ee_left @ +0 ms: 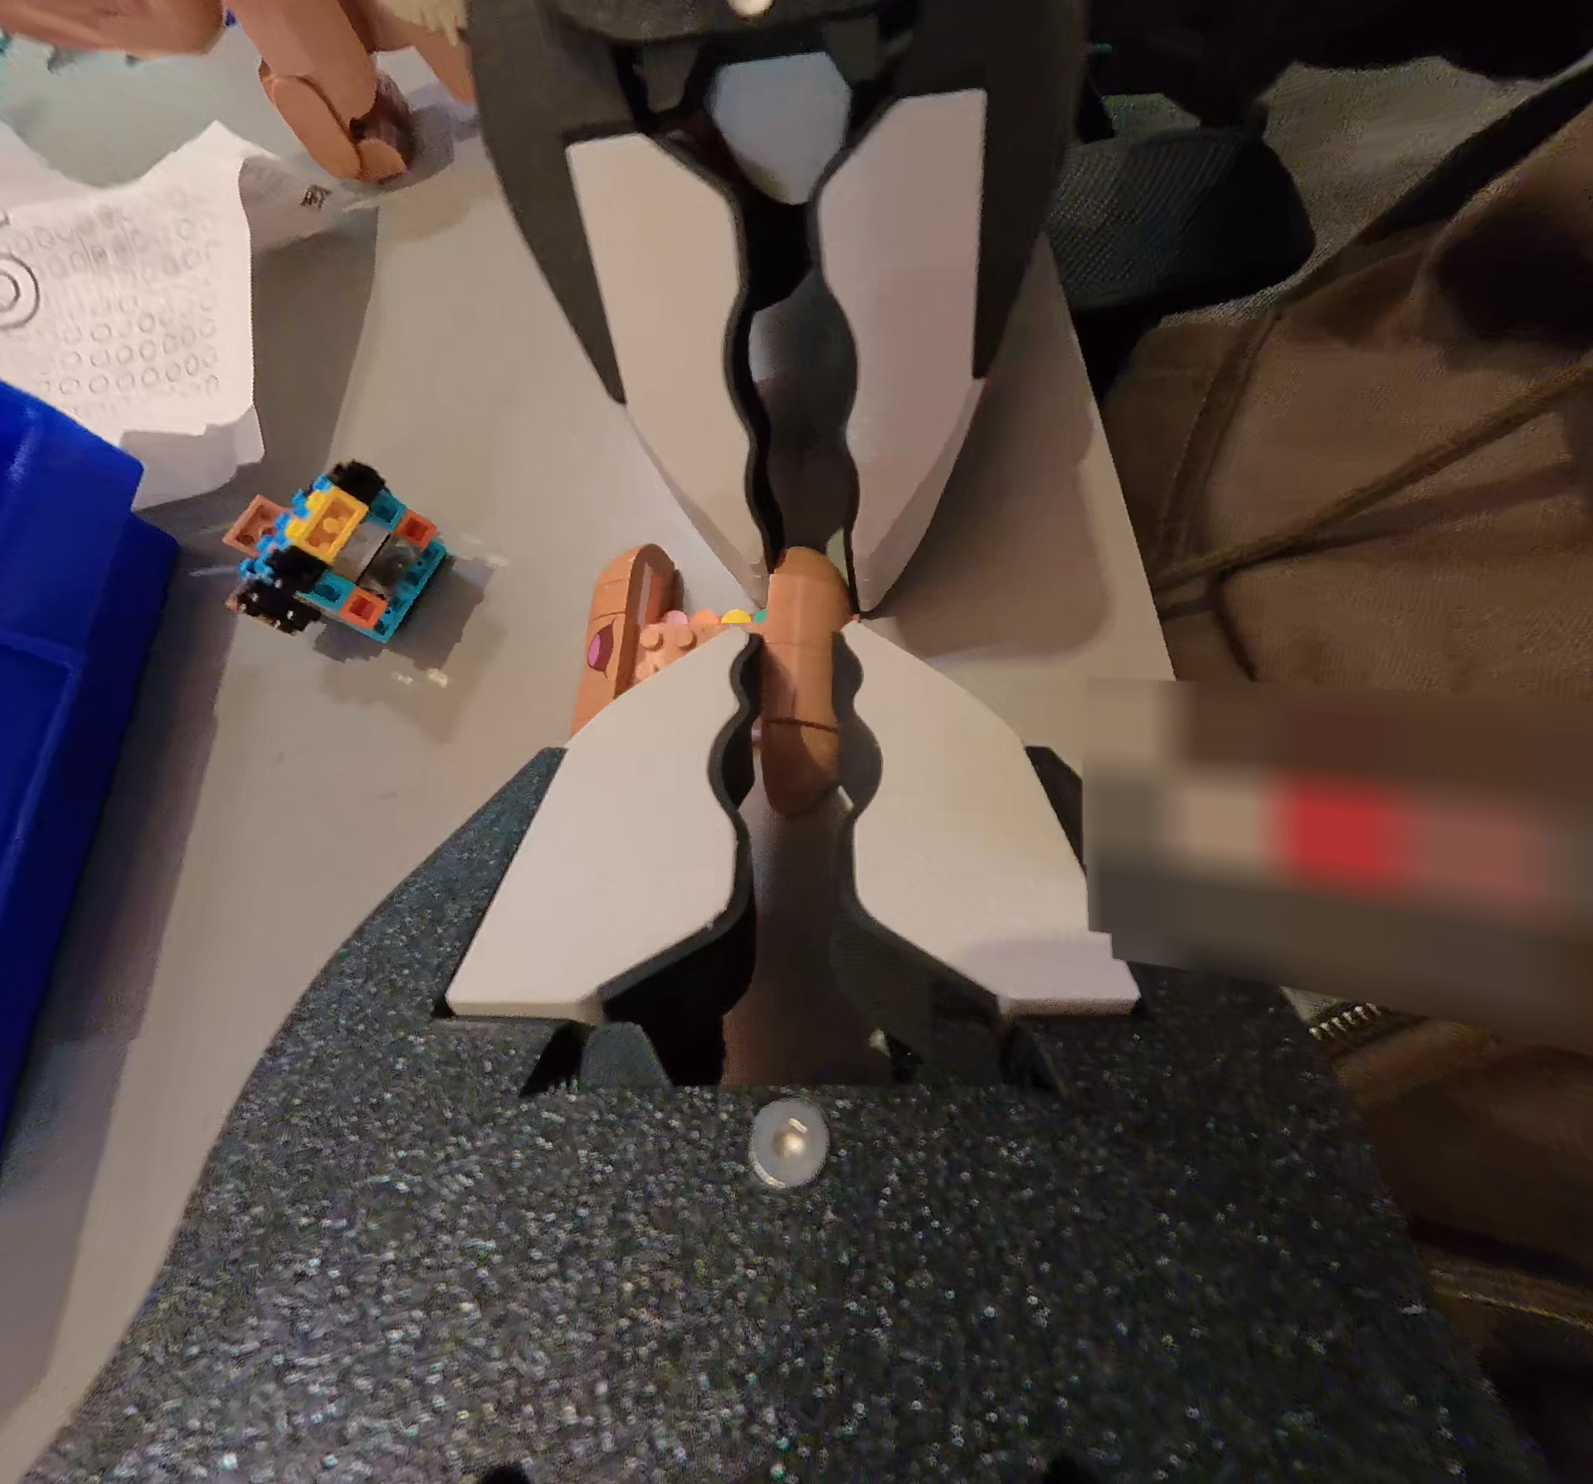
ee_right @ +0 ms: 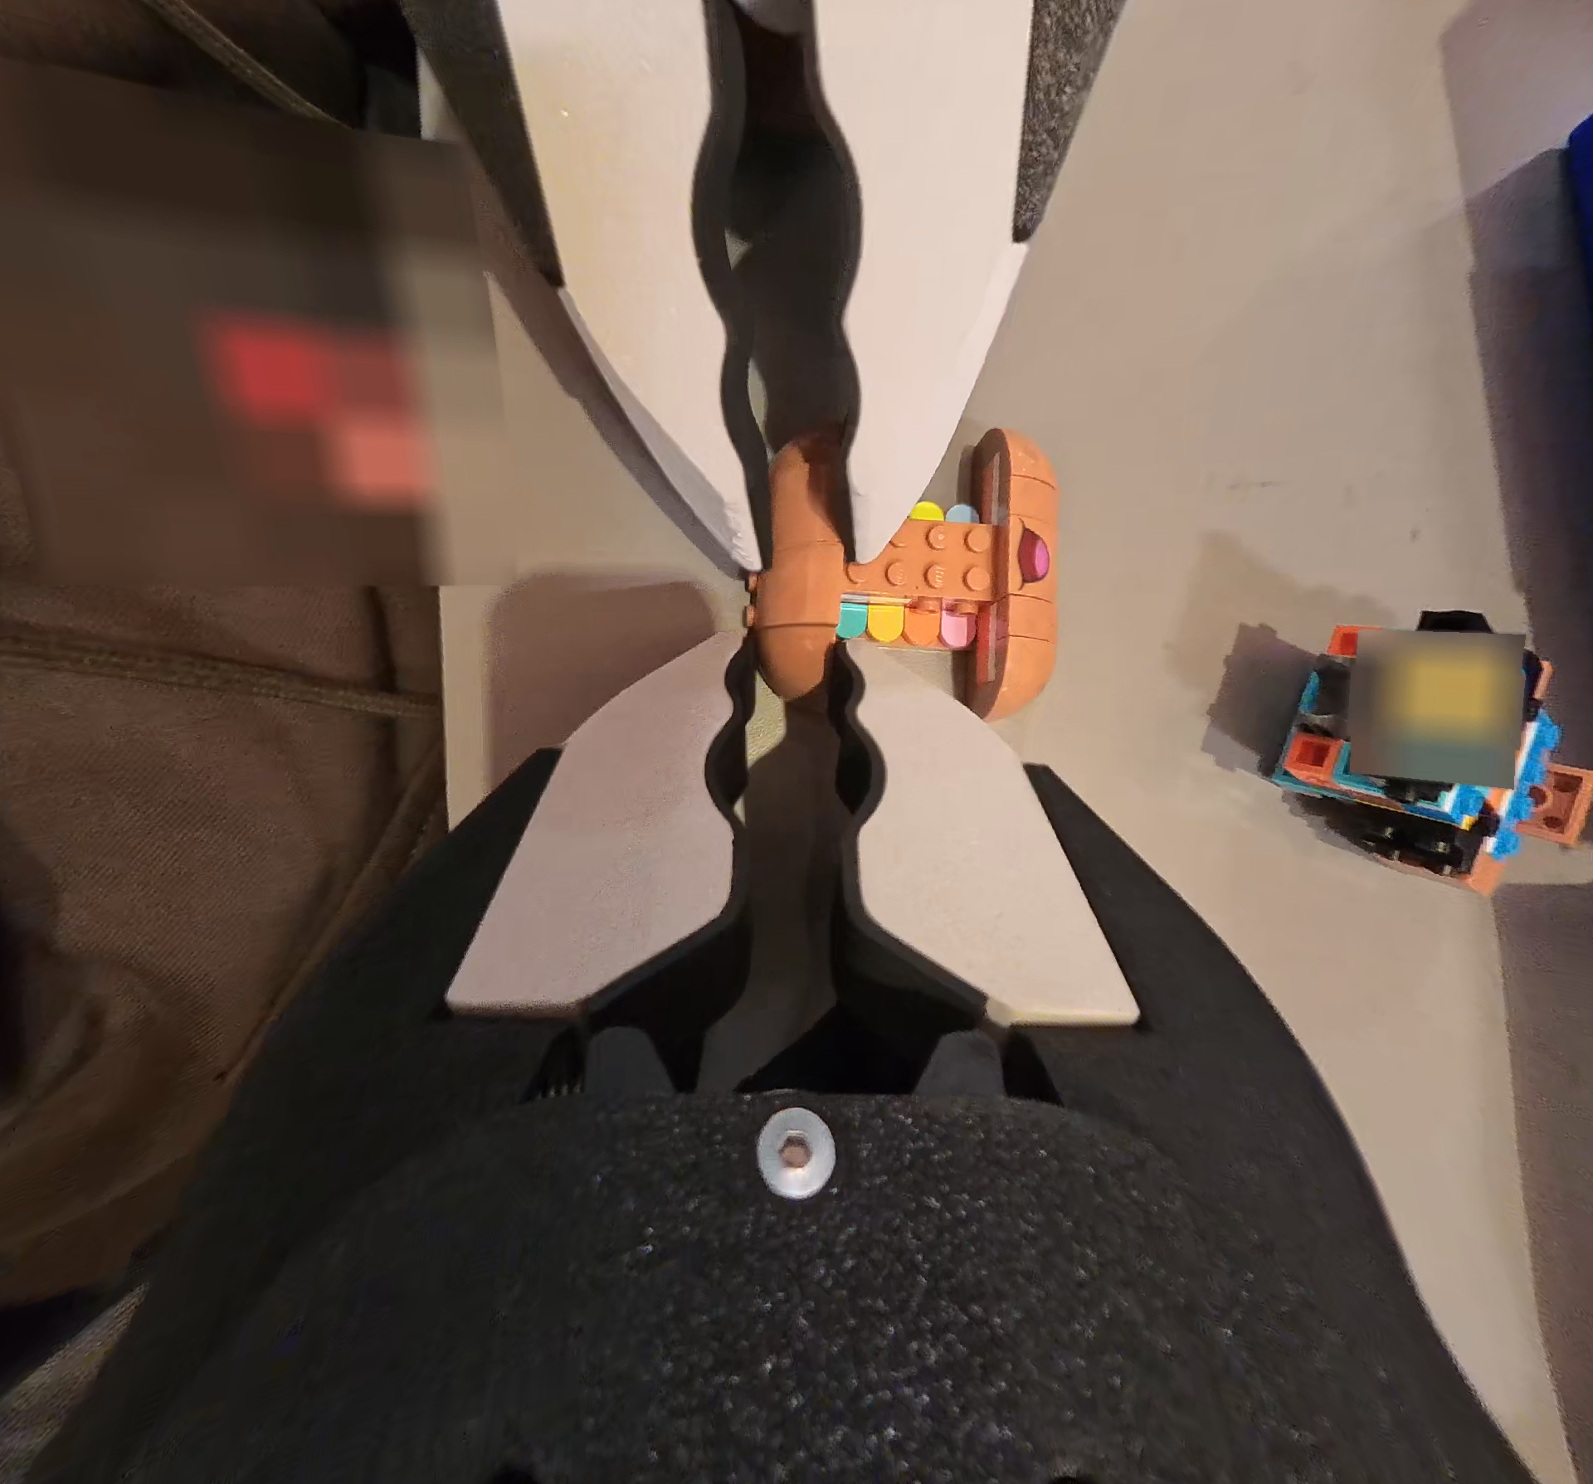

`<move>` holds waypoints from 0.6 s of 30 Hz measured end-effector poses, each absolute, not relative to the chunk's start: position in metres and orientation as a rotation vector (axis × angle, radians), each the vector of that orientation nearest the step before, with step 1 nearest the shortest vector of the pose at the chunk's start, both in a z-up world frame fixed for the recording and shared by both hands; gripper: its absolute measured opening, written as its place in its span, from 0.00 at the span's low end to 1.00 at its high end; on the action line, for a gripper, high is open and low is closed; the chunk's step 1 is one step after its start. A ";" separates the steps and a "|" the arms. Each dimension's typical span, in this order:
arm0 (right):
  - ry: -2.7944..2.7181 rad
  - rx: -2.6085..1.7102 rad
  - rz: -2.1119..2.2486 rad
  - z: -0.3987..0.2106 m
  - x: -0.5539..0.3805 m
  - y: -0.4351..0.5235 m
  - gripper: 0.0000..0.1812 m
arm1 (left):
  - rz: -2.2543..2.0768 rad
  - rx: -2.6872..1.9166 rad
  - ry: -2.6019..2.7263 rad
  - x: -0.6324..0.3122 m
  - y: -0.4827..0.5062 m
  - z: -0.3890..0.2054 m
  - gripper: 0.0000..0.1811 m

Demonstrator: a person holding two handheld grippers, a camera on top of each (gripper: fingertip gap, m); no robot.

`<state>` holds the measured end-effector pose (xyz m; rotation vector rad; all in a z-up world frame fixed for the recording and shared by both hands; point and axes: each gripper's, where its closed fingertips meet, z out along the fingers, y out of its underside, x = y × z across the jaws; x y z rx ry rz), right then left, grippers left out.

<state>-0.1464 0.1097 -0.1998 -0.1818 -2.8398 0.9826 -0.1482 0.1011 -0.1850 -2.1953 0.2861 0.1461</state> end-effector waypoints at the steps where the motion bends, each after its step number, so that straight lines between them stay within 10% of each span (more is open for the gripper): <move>1: -2.812 -0.173 0.988 -0.199 -0.147 0.110 0.09 | 0.126 -2.195 0.268 -0.149 0.101 -0.185 0.08; 14: -2.699 -0.028 1.042 -0.197 -0.140 0.101 0.09 | 0.074 -2.139 0.237 -0.145 0.096 -0.176 0.00; 18: -2.718 -0.037 1.040 -0.198 -0.141 0.100 0.09 | 0.071 -2.152 0.354 -0.132 0.096 -0.178 0.14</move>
